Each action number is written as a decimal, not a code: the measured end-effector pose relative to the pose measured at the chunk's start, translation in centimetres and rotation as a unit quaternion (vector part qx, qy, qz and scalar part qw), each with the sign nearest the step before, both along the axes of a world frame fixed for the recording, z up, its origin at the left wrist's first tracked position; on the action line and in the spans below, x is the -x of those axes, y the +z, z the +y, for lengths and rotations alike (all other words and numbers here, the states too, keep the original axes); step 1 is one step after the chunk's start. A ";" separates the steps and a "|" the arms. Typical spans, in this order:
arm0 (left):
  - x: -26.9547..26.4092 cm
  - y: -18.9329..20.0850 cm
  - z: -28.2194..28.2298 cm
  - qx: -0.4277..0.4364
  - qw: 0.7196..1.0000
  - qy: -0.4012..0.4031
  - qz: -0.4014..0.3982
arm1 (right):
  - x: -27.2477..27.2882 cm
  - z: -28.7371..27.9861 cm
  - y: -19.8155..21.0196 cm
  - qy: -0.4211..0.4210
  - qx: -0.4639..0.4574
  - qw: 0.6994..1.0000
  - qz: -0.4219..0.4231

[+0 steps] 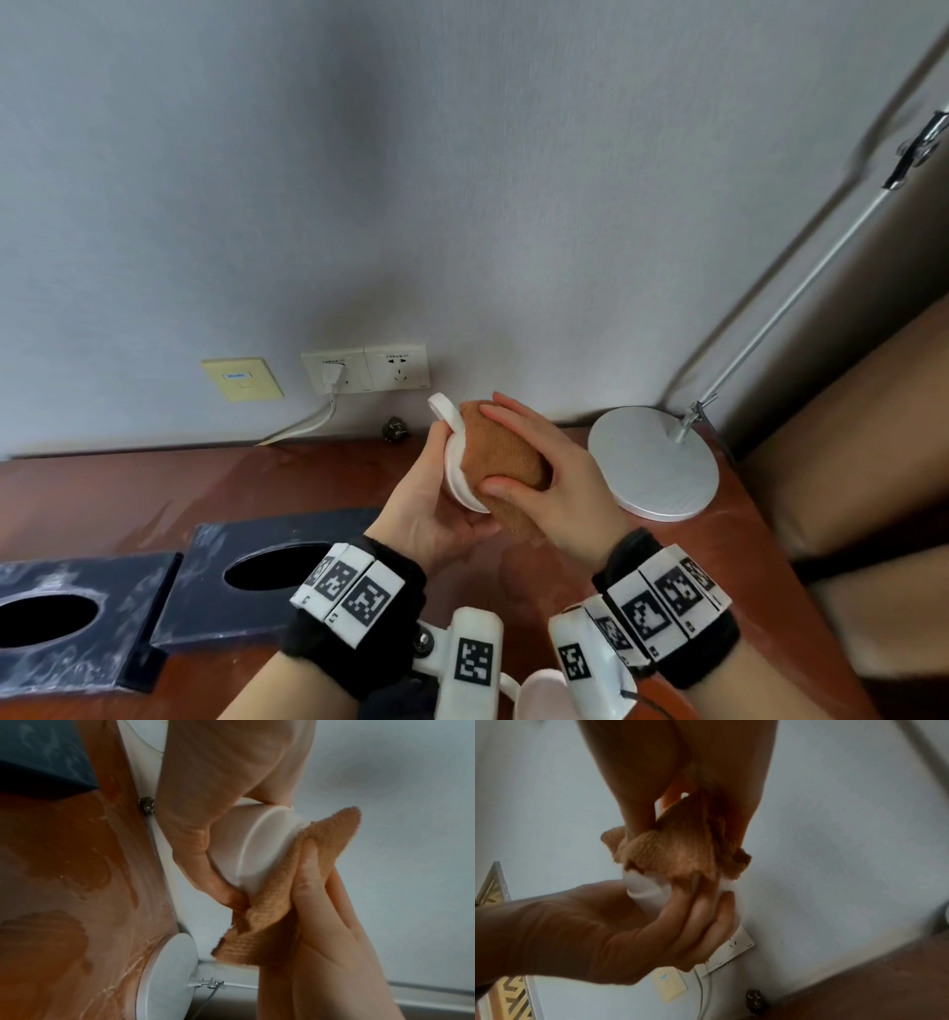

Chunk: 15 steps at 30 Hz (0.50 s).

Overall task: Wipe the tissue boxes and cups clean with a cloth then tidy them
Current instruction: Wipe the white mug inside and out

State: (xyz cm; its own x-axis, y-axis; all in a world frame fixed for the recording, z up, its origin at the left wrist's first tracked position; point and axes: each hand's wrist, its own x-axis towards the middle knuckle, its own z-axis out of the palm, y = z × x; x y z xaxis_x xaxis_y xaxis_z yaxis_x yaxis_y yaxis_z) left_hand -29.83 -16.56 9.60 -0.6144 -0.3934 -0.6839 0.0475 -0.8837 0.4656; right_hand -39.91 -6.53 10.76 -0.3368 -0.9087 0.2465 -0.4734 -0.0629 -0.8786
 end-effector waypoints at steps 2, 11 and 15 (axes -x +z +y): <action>0.1 -0.4 0.1 -0.026 1.000 0.004 0.003 | -0.4 -0.3 -0.2 -0.063 0.018 0.998 -0.025; -0.4 -1.5 -0.1 0.007 1.000 -0.004 0.020 | 0.6 0.6 -0.4 0.081 -0.022 0.996 -0.037; 0.0 -1.7 0.5 0.023 1.000 -0.016 0.002 | 0.2 0.1 -0.4 0.040 -0.013 0.999 0.001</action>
